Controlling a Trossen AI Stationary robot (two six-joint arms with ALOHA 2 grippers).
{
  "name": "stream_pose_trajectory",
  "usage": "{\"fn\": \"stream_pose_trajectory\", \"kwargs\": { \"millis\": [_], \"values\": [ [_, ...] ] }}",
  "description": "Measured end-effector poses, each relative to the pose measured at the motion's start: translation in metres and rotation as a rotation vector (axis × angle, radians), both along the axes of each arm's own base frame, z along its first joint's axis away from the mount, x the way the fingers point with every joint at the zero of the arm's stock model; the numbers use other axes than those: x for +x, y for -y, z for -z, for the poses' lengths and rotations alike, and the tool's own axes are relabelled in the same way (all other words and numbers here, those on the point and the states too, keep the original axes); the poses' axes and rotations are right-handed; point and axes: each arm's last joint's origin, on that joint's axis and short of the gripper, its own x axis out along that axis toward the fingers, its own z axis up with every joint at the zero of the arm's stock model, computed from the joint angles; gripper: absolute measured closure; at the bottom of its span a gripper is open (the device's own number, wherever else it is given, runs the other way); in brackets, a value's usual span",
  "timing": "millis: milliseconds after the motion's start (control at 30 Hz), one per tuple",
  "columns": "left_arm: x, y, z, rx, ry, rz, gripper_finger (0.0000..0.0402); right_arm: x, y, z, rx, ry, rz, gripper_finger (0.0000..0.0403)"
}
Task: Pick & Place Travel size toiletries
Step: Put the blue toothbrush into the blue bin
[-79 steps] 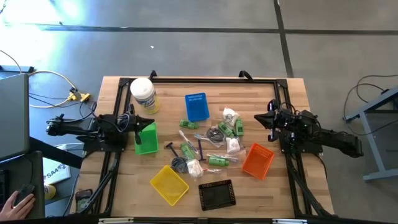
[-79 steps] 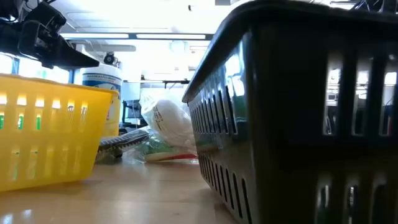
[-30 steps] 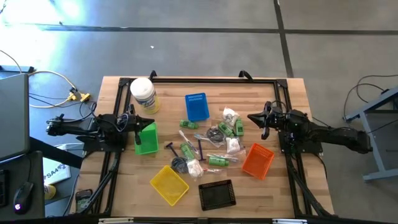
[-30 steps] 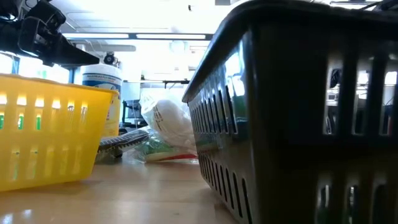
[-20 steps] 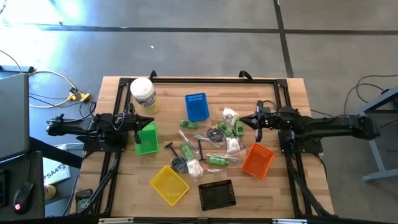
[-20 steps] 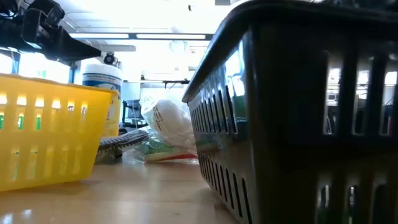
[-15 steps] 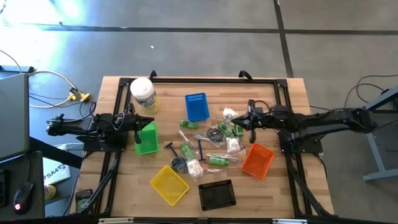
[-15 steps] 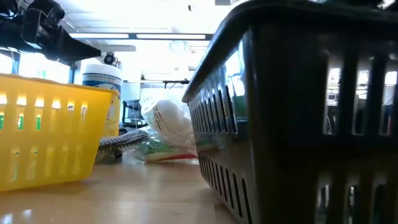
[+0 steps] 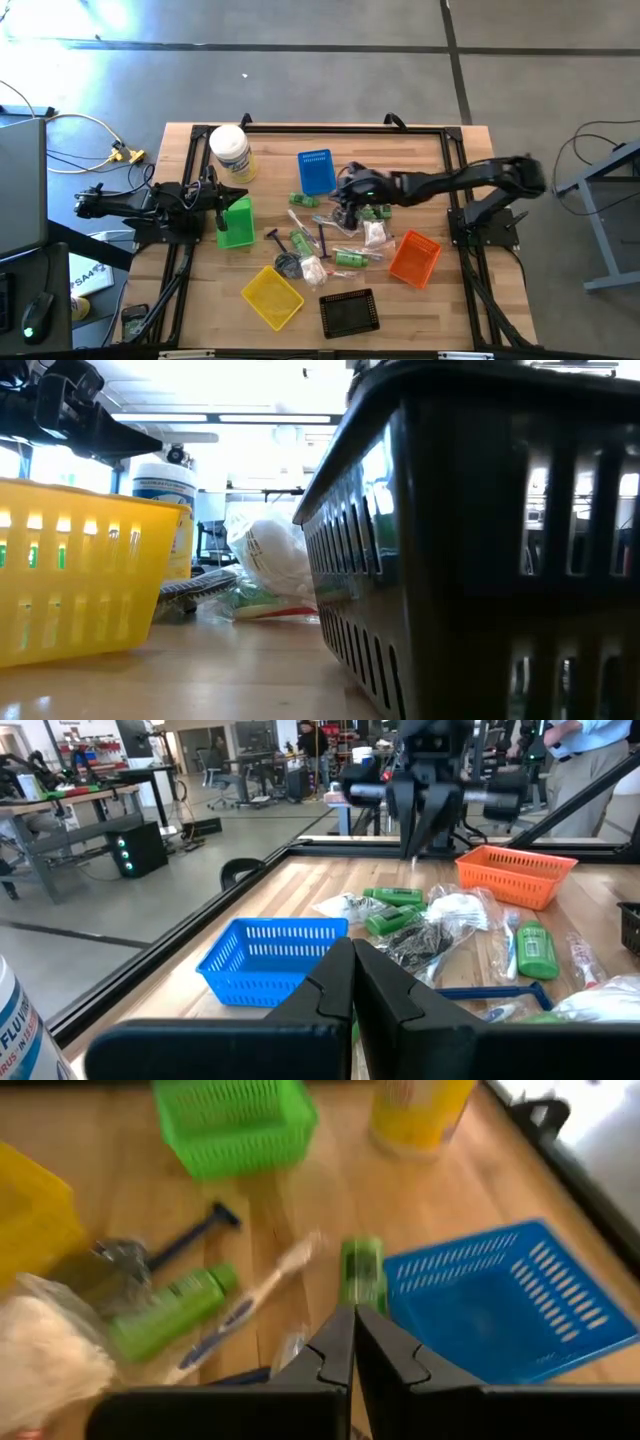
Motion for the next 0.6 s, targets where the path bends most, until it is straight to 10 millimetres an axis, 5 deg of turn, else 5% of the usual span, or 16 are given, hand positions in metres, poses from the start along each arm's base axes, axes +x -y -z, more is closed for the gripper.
{"fn": "stream_pose_trajectory", "kwargs": {
  "millis": [233, 433, 600],
  "values": [
    [0.0, 0.0, 0.001, -0.028, -0.003, -0.001, 0.0402, 0.047, -0.01, 0.02, 0.013, -0.171, -0.022, 0.0295],
    [0.0, 0.0, 0.003, -0.026, -0.021, -0.001, 0.0402, 0.058, -0.015, 0.043, 0.041, -0.267, -0.086, 0.0204],
    [0.0, 0.0, 0.003, -0.026, -0.02, -0.002, 0.0402, 0.059, -0.024, 0.051, 0.014, -0.296, -0.121, 0.018]
  ]
}}
